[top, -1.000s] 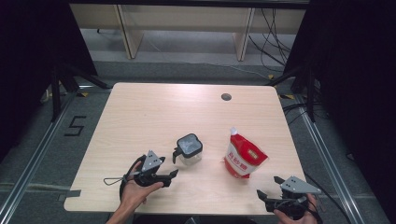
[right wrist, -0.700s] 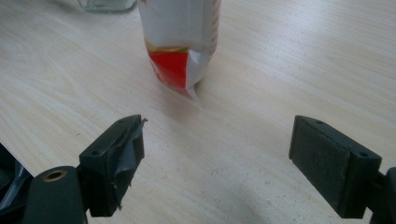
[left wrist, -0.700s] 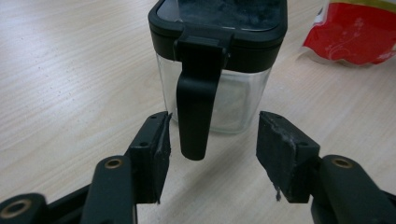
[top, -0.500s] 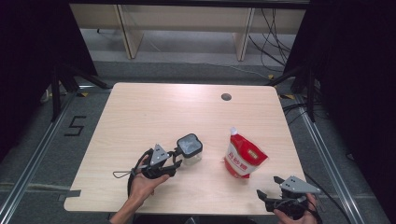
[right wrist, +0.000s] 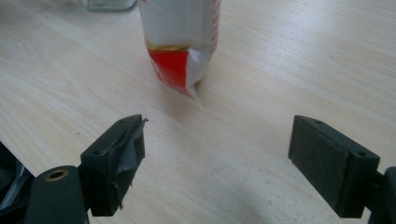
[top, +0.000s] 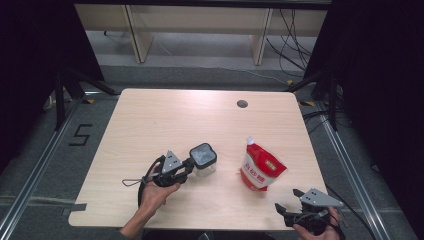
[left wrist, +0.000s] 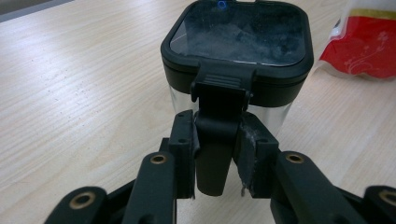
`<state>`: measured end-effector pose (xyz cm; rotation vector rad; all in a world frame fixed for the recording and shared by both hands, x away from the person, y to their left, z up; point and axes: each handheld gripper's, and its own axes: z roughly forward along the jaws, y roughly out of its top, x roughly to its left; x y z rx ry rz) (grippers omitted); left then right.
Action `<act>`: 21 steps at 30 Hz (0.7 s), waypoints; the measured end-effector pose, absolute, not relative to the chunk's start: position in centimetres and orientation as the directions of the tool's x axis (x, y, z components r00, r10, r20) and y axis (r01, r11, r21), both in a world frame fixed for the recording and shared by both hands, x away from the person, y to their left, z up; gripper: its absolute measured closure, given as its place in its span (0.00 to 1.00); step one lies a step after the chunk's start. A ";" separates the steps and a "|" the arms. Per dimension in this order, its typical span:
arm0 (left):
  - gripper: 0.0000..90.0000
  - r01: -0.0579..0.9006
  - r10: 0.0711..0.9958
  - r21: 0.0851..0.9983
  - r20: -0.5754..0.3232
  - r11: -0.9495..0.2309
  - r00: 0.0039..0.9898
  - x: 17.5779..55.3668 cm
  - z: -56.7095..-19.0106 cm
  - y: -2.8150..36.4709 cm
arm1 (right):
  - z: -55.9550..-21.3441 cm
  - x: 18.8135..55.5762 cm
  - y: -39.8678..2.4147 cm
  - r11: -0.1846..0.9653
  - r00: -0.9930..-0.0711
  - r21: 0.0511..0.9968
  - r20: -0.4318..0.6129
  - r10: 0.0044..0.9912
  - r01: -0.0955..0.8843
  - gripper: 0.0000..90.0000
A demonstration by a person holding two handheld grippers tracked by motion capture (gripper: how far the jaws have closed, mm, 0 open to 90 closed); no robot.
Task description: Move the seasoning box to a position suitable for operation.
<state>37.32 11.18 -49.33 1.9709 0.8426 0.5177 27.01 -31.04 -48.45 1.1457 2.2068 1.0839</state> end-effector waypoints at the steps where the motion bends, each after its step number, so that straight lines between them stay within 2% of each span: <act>1: 0.77 0.356 0.734 0.861 0.030 -0.364 0.679 37.3 -49.3 11.2 | -48.5 27.0 -31.0 0.354 -0.569 0.797 -0.015 0.822 0.490 0.22; 6: 0.78 0.339 0.720 0.850 0.065 -0.402 0.690 37.3 -49.2 11.3 | -48.4 26.8 -30.9 0.327 -0.552 0.788 0.019 0.834 0.522 0.22; 7: 0.78 0.358 0.734 0.860 0.029 -0.364 0.678 37.2 -49.3 11.2 | -48.5 27.0 -31.0 0.349 -0.567 0.793 -0.006 0.824 0.499 0.22; 21: 0.80 0.328 0.648 0.859 0.005 -0.392 0.762 36.3 -49.3 11.9 | -48.5 27.0 -31.2 0.348 -0.568 0.797 -0.007 0.823 0.494 0.22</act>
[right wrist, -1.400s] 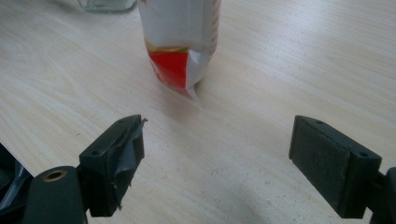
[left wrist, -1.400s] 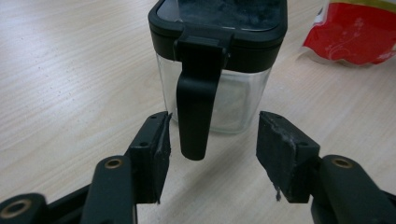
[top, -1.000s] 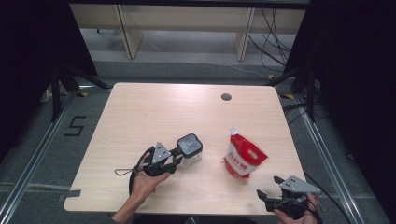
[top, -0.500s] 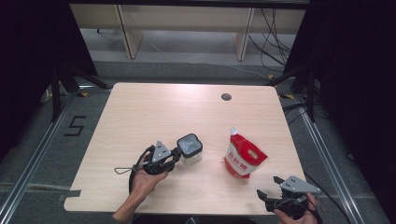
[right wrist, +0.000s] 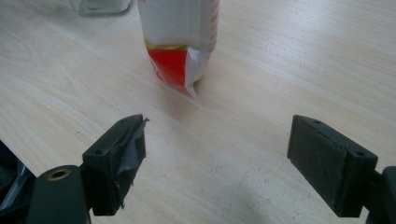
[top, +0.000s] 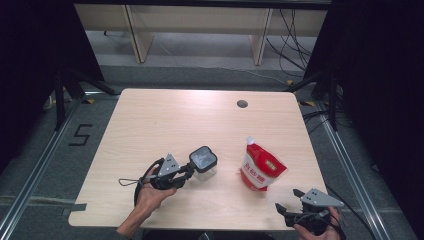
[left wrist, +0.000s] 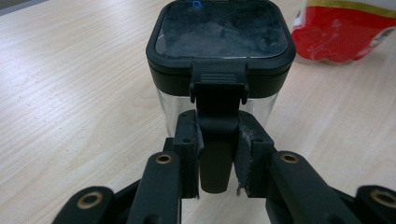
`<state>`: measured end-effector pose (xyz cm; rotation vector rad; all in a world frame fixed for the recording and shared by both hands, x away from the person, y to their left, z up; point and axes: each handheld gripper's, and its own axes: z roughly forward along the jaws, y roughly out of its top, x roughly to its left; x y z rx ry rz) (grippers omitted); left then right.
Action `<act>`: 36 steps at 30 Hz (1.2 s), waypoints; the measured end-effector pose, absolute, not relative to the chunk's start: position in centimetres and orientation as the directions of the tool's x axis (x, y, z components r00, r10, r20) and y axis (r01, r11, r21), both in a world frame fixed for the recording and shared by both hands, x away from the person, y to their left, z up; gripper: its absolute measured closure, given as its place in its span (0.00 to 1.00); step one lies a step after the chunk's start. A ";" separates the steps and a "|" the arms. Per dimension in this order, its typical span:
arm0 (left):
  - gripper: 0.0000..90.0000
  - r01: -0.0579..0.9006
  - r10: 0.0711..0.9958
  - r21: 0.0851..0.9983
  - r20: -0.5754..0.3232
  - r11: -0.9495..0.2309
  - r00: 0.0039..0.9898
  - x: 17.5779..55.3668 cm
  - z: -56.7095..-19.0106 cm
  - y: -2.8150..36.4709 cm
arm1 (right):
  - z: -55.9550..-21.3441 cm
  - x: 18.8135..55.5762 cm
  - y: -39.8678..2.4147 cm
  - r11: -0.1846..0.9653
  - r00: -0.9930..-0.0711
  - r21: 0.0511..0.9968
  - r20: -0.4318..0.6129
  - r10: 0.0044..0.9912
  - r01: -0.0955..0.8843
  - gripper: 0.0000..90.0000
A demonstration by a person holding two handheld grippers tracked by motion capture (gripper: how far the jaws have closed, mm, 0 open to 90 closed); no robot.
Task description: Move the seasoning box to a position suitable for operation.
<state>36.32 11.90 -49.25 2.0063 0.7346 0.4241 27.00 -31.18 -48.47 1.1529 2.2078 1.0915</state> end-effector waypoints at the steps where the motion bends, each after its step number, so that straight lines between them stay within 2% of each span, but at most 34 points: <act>1: 0.80 0.318 0.637 0.862 0.007 -0.395 0.770 36.3 -49.3 11.9 | -48.5 27.0 -31.2 0.355 -0.571 0.796 -0.015 0.821 0.490 0.23; 7: 0.80 0.282 0.581 0.857 0.025 -0.431 0.813 35.3 -49.2 12.0 | -48.4 26.7 -31.0 0.322 -0.550 0.787 0.027 0.835 0.527 0.23; 11: 0.80 0.263 0.550 0.860 0.025 -0.438 0.835 34.7 -49.3 11.9 | -48.4 26.9 -31.3 0.346 -0.559 0.793 -0.008 0.829 0.502 0.23; 18: 0.80 0.228 0.503 0.871 0.025 -0.435 0.864 33.3 -49.4 11.8 | -48.5 26.9 -31.2 0.343 -0.561 0.793 -0.001 0.828 0.504 0.23; 19: 0.80 0.240 0.498 0.873 0.003 -0.424 0.867 33.1 -49.5 11.8 | -48.5 26.7 -31.1 0.319 -0.544 0.786 0.027 0.839 0.530 0.23; 20: 0.80 0.224 0.488 0.871 0.021 -0.437 0.873 32.9 -49.4 11.8 | -48.5 26.8 -31.1 0.327 -0.553 0.787 0.022 0.833 0.523 0.23; 21: 0.80 0.232 0.481 0.877 0.000 -0.422 0.877 32.7 -49.5 11.7 | -48.5 26.9 -31.2 0.347 -0.562 0.794 -0.009 0.827 0.498 0.23; 23: 0.80 0.222 0.472 0.875 0.008 -0.430 0.882 32.5 -49.5 11.8 | -48.4 26.6 -30.9 0.314 -0.543 0.779 0.040 0.839 0.542 0.23; 29: 0.80 0.189 0.384 0.879 -0.007 -0.438 0.923 31.6 -49.6 11.1 | -48.5 26.8 -31.0 0.335 -0.556 0.783 0.017 0.831 0.524 0.23; 31: 0.80 0.182 0.372 0.877 -0.005 -0.444 0.928 31.5 -49.6 11.0 | -48.5 26.7 -31.0 0.333 -0.557 0.778 0.027 0.830 0.533 0.23; 34: 0.80 0.177 0.367 0.879 -0.002 -0.443 0.930 31.6 -49.7 11.0 | -48.5 27.0 -31.1 0.364 -0.574 0.790 -0.019 0.819 0.493 0.23; 36: 0.80 0.176 0.363 0.881 -0.005 -0.440 0.932 31.6 -49.7 11.0 | -48.5 26.8 -31.0 0.348 -0.568 0.783 0.007 0.823 0.515 0.23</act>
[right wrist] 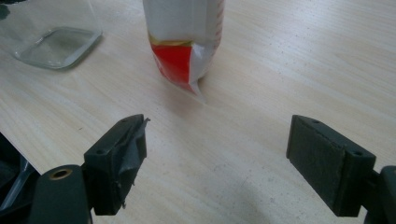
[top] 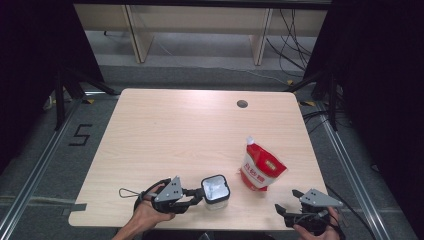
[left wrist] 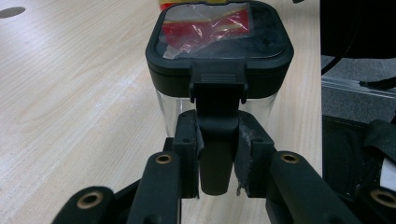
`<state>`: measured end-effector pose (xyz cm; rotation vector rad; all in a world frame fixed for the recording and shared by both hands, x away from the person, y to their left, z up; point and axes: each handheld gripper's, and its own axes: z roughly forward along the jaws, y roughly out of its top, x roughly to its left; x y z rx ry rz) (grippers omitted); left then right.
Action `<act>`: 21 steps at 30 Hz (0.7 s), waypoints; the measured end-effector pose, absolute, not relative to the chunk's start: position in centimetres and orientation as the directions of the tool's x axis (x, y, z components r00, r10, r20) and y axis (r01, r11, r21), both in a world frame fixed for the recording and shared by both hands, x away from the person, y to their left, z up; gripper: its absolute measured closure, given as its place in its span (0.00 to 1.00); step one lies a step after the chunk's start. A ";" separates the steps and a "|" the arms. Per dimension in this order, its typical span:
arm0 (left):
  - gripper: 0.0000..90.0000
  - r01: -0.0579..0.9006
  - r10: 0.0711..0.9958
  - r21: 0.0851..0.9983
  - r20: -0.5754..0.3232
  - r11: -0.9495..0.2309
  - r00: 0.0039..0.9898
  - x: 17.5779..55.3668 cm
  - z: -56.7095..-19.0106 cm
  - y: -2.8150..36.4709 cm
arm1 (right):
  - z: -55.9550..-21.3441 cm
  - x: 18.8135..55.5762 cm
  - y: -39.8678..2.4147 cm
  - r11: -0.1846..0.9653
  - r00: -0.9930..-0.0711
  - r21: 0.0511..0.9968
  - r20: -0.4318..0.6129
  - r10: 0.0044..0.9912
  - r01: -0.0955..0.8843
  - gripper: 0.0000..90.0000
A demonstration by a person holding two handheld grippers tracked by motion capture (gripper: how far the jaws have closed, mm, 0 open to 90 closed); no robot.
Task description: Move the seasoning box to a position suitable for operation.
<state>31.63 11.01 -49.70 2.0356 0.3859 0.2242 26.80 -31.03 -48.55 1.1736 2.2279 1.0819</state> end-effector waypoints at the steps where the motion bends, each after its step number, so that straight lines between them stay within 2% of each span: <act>1: 0.80 0.176 0.364 0.879 -0.003 -0.443 0.932 31.6 -49.7 11.0 | -48.5 26.8 -31.0 0.346 -0.567 0.783 0.011 0.824 0.517 0.23; 4: 0.80 0.180 0.350 0.880 -0.016 -0.440 0.937 31.9 -49.7 11.1 | -48.5 26.9 -31.1 0.371 -0.579 0.783 -0.018 0.815 0.498 0.23; 10: 0.79 0.181 0.355 0.881 -0.015 -0.438 0.935 32.4 -49.7 11.5 | -48.7 26.7 -30.7 0.355 -0.577 0.772 0.020 0.817 0.528 0.24; 15: 0.78 0.198 0.368 0.880 -0.029 -0.432 0.929 32.4 -49.8 11.5 | -48.7 26.8 -30.6 0.375 -0.605 0.771 0.018 0.796 0.515 0.27; 19: 0.75 0.215 0.400 0.873 -0.026 -0.438 0.916 32.8 -49.7 11.8 | -48.7 26.9 -30.4 0.421 -0.639 0.772 -0.024 0.769 0.477 0.31; 21: 0.75 0.223 0.419 0.870 -0.022 -0.439 0.908 32.8 -49.7 11.9 | -48.7 26.6 -30.1 0.414 -0.644 0.763 0.004 0.765 0.497 0.33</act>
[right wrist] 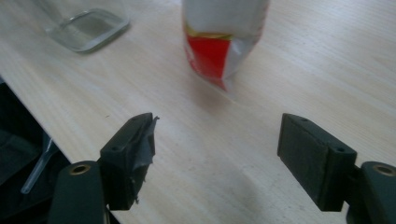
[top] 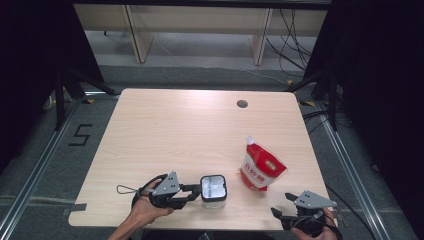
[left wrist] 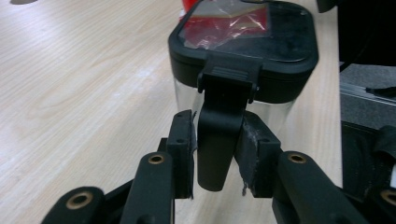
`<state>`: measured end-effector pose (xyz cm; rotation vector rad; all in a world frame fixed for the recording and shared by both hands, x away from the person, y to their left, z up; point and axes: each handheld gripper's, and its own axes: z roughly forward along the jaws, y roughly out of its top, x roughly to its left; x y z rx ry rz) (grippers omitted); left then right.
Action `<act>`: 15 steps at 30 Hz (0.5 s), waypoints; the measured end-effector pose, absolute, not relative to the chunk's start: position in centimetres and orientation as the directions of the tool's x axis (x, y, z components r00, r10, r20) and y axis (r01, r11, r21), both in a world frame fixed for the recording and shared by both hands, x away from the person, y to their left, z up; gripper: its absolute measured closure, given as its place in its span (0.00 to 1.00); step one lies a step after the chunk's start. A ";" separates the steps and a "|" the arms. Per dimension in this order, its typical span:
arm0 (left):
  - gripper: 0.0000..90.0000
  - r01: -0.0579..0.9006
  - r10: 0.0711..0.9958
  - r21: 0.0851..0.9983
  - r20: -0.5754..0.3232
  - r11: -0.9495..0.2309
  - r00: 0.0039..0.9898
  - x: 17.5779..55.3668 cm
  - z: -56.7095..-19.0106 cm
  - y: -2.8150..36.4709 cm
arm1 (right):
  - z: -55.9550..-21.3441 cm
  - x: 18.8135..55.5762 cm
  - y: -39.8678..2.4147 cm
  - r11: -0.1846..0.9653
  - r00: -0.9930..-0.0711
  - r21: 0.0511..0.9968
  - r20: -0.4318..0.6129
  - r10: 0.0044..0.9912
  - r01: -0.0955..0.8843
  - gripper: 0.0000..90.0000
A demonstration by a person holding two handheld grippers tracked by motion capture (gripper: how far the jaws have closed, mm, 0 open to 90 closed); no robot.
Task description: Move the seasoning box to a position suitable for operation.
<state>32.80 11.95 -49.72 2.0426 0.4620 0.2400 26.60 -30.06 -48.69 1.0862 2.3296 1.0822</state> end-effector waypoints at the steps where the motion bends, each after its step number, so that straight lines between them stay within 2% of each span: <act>1: 0.75 0.243 0.433 0.868 -0.036 -0.433 0.901 32.7 -49.8 11.9 | -48.7 26.6 -30.0 0.426 -0.657 0.767 -0.008 0.754 0.480 0.34; 6: 0.73 0.258 0.439 0.858 -0.044 -0.443 0.898 32.8 -50.0 11.9 | -48.6 26.5 -29.4 0.441 -0.693 0.769 0.004 0.721 0.463 0.35; 8: 0.67 0.265 0.449 0.856 -0.043 -0.444 0.892 32.7 -49.9 12.1 | -48.6 26.2 -29.1 0.431 -0.693 0.765 0.027 0.721 0.479 0.37; 11: 0.53 0.299 0.472 0.858 -0.077 -0.417 0.878 32.2 -49.5 12.4 | -48.6 26.3 -28.8 0.448 -0.716 0.771 0.015 0.697 0.453 0.37; 15: 0.46 0.319 0.498 0.866 -0.096 -0.386 0.862 31.4 -48.8 12.6 | -48.7 26.3 -28.5 0.460 -0.729 0.769 0.012 0.685 0.445 0.37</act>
